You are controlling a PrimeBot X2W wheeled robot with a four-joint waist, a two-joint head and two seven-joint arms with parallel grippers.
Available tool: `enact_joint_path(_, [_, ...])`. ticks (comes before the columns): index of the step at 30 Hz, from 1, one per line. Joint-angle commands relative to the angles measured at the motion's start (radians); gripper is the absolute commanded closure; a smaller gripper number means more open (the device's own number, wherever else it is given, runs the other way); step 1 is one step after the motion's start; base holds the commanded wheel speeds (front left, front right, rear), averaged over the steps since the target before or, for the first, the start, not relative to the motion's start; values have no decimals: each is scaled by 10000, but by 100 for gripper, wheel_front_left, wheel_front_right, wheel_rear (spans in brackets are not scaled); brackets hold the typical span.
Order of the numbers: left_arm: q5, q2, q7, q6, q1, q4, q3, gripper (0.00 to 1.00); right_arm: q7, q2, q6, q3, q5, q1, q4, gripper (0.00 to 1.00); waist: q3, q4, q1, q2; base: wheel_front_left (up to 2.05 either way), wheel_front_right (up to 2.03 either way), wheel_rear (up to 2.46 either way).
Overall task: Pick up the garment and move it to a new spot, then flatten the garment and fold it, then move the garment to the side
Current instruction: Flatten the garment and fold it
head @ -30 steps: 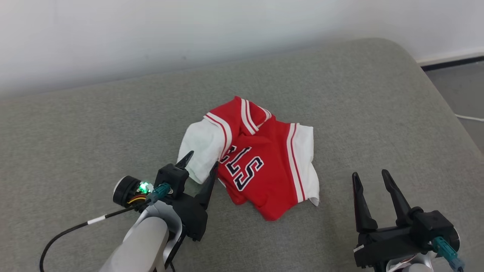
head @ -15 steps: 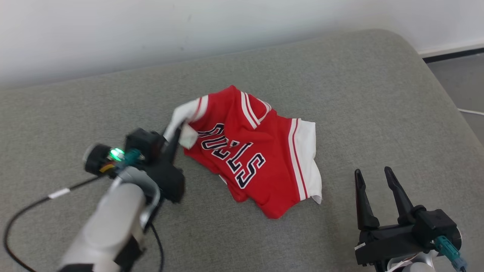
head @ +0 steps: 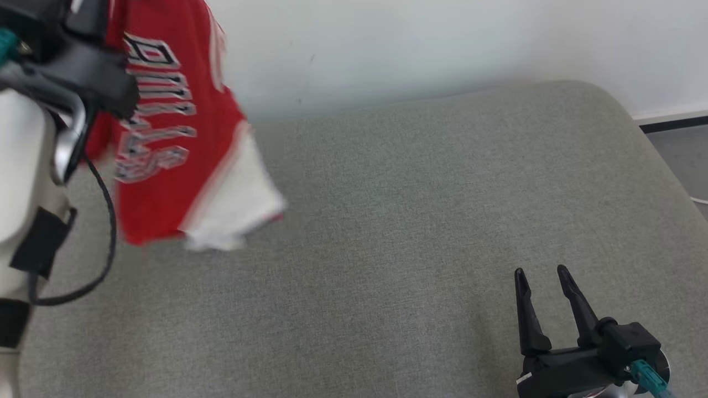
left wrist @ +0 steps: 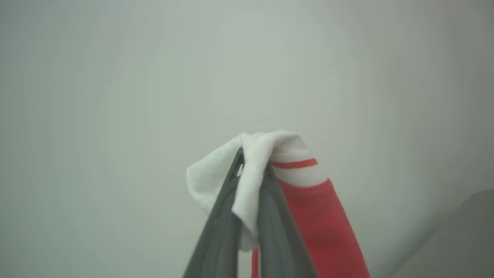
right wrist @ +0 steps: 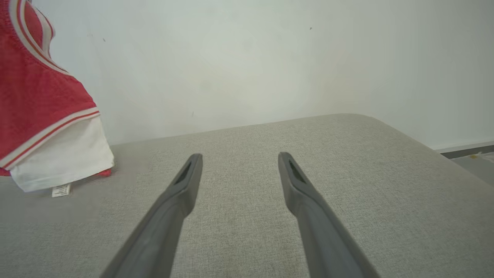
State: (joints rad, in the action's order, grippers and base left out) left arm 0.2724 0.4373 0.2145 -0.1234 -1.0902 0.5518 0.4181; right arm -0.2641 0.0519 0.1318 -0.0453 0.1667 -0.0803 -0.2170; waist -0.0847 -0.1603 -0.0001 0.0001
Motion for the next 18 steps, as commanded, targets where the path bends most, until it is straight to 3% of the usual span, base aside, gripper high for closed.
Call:
enact_joint_path(1, [-105, 44, -58, -2, -156, -133, 22, 100, -4, -12, -22, -19, 47, 29, -3, 0, 84, 18, 1, -1, 0, 0, 0])
enact_joint_path(7, [155, 52, -669, -26, -426, -1193, 113, 100, -4, -17, -22, -51, 171, 27, -23, 0, 153, -35, 1, -1, 0, 0, 0])
enact_joint_path(18, [809, -1508, -763, 520, 2586, -2042, 1184, 100, -4, -17, -22, -153, 260, -100, 61, 0, -132, -303, 1, -1, 0, 0, 0])
